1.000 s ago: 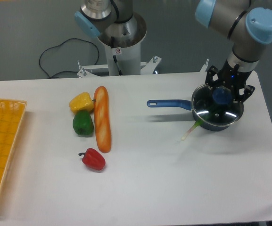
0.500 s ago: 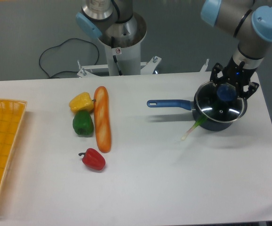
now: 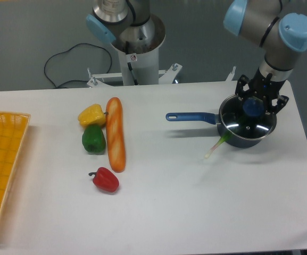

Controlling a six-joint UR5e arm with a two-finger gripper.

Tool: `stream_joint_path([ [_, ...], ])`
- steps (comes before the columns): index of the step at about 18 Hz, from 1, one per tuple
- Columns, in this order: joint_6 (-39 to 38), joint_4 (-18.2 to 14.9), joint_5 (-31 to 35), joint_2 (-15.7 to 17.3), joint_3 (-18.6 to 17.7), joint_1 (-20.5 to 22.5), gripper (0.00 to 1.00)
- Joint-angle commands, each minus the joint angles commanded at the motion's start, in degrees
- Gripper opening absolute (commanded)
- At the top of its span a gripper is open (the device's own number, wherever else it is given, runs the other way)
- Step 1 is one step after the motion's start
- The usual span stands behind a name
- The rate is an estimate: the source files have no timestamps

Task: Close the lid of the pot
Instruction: 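Lower the lid onto the saucepan rim and settle it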

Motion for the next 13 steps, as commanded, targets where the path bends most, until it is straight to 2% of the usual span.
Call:
stream_joint_path([
  [8,0.8,0.2,-0.1,-0.1,-1.1,1.1,0.43],
  [13,0.8,2.5,-0.1,-0.1,-2.4,1.1,0.43],
])
